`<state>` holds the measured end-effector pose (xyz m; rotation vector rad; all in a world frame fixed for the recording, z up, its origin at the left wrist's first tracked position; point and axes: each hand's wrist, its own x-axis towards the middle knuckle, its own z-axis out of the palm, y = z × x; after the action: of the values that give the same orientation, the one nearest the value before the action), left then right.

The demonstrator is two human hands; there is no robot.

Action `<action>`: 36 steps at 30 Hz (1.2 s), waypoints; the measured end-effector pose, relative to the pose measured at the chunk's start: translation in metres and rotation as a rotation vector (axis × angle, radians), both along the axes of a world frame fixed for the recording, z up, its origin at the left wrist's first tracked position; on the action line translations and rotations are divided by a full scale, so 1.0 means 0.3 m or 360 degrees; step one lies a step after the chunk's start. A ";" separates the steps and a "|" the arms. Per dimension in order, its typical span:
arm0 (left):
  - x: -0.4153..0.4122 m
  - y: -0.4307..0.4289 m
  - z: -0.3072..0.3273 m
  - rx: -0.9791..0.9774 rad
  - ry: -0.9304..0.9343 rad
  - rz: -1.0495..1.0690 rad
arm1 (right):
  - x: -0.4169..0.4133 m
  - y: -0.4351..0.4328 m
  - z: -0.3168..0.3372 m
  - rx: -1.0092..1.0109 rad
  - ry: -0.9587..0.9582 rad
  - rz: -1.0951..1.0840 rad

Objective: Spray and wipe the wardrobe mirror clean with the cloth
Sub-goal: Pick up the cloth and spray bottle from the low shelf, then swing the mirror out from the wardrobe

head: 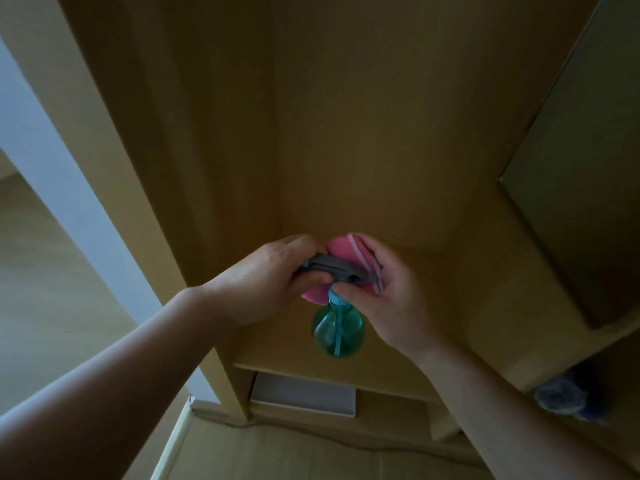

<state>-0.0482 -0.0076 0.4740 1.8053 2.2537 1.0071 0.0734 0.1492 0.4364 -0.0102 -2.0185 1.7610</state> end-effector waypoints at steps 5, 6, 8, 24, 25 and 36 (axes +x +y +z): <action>-0.030 0.006 0.400 0.0003 -0.0045 0.0030 | -0.019 -0.004 0.419 0.0050 -0.0030 -0.0074; -0.038 0.007 0.488 0.0037 -0.0071 0.0040 | -0.025 -0.005 0.511 0.0053 -0.0028 -0.0085; -0.043 0.005 0.657 0.0099 -0.0120 0.0045 | -0.030 -0.010 0.685 0.0070 -0.0027 -0.0103; -0.020 0.067 1.738 0.0052 -0.0064 -0.0190 | 0.073 -0.040 1.697 0.0405 0.0307 -0.0339; 0.001 0.077 1.755 0.0077 -0.0061 -0.0206 | 0.096 -0.035 1.713 0.0398 0.0312 -0.0370; 0.306 0.176 1.726 0.0401 -0.0148 -0.0155 | 0.384 0.018 1.682 0.0650 0.0399 -0.1003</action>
<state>0.0437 0.0452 0.9917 1.8944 2.0411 1.3780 0.1885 0.1547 0.9410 -0.2533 -1.8753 0.9065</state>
